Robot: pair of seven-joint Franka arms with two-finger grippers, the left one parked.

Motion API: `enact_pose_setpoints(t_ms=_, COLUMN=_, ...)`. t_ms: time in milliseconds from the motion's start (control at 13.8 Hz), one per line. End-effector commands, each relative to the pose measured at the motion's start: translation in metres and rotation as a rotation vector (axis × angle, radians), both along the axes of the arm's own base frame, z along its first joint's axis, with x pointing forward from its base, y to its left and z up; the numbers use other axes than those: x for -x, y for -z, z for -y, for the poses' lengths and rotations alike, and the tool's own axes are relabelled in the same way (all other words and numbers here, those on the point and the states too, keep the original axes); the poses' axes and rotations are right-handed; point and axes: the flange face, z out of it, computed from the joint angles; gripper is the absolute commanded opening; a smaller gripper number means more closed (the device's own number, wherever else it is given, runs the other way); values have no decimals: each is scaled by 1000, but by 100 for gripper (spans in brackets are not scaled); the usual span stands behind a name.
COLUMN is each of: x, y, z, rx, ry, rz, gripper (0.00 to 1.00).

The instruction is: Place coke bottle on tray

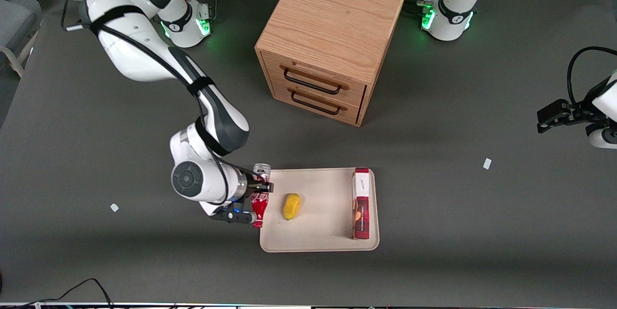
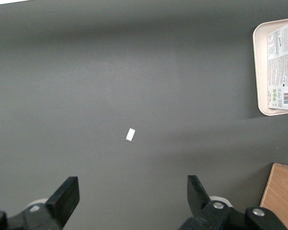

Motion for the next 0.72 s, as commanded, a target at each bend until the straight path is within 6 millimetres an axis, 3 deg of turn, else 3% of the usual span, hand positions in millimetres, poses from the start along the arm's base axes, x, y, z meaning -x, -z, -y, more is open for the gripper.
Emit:
enact_pose_setpoints(t_ms=0, x=0, y=9, z=-11, rx=-1, ry=3, rz=36, gripper=0)
enact_pose_setpoints(t_ms=289, x=2, y=43, z=-13, rx=-20, ry=19, rz=60, gripper=0)
enact_pose_setpoints(t_ms=578, x=-1, y=52, z=-8, rx=-15, ry=42, rz=58, gripper=0)
enact_pose_setpoints(t_ms=651, x=-1, y=55, z=-8, rx=-19, ry=51, rz=56, gripper=4)
